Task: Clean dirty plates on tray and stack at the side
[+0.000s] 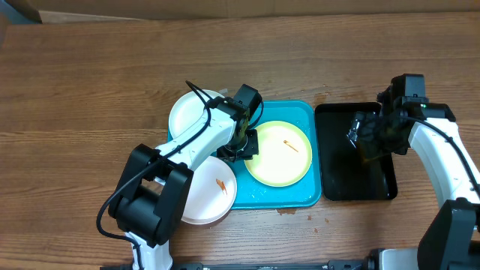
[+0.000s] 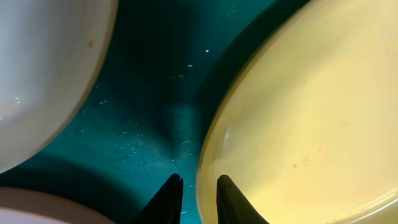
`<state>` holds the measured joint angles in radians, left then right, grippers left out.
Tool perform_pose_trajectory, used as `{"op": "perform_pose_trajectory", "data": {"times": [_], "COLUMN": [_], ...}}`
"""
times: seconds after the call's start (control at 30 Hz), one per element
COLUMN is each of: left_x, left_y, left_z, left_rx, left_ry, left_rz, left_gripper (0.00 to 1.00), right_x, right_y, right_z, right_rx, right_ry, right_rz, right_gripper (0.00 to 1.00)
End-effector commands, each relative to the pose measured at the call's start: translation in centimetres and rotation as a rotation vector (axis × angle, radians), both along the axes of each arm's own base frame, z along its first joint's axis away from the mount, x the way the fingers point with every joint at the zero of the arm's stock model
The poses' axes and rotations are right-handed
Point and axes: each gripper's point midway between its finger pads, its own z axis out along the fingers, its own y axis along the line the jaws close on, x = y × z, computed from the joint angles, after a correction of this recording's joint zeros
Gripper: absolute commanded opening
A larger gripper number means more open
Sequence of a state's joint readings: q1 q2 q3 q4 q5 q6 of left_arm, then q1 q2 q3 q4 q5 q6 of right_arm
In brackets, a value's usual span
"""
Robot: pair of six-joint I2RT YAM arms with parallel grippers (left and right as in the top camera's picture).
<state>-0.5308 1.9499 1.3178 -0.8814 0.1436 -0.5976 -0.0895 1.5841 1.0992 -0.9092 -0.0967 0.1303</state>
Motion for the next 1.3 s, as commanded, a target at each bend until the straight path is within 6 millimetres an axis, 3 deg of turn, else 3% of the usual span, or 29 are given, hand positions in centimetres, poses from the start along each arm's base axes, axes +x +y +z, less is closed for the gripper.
{"op": "perform_pose_trajectory", "data": {"times": [0.0, 0.27, 0.33, 0.53, 0.83, 0.9, 1.1, 1.27], "left_x": [0.5, 0.2, 0.4, 1.8, 4.2, 4.3, 3.9, 3.3], "left_y": [-0.3, 0.2, 0.9, 2.4, 2.8, 2.7, 1.8, 0.7], "left_z": [-0.1, -0.7, -0.8, -0.6, 0.3, 0.3, 0.3, 0.4], "left_rx": [0.007, 0.056, 0.093, 0.157, 0.131, 0.125, 0.074, 0.009], "left_ry": [-0.013, -0.021, -0.039, -0.097, -0.159, -0.16, -0.143, -0.118], "left_rz": [0.003, -0.008, -0.009, -0.076, -0.152, -0.151, -0.158, -0.163], "left_gripper": [0.19, 0.16, 0.04, 0.04, 0.05, 0.07, 0.3, 0.34], "right_x": [-0.1, -0.2, -0.3, -0.7, -0.9, -0.8, -0.5, -0.1], "right_y": [0.2, 0.2, 0.2, 0.3, 0.5, 0.8, 0.7, -0.7], "right_z": [-0.4, -0.4, -0.5, -1.1, -1.6, -1.6, -2.3, -3.3], "right_rx": [0.003, 0.003, 0.003, 0.004, 0.004, 0.004, -0.083, -0.176], "right_ry": [0.009, 0.011, 0.014, 0.025, 0.027, 0.023, 0.002, -0.028], "right_rz": [0.005, 0.005, 0.005, 0.005, 0.012, 0.022, 0.045, 0.028], "right_gripper": [0.95, 0.95, 0.95, 0.95, 0.94, 0.94, 0.94, 0.94]}}
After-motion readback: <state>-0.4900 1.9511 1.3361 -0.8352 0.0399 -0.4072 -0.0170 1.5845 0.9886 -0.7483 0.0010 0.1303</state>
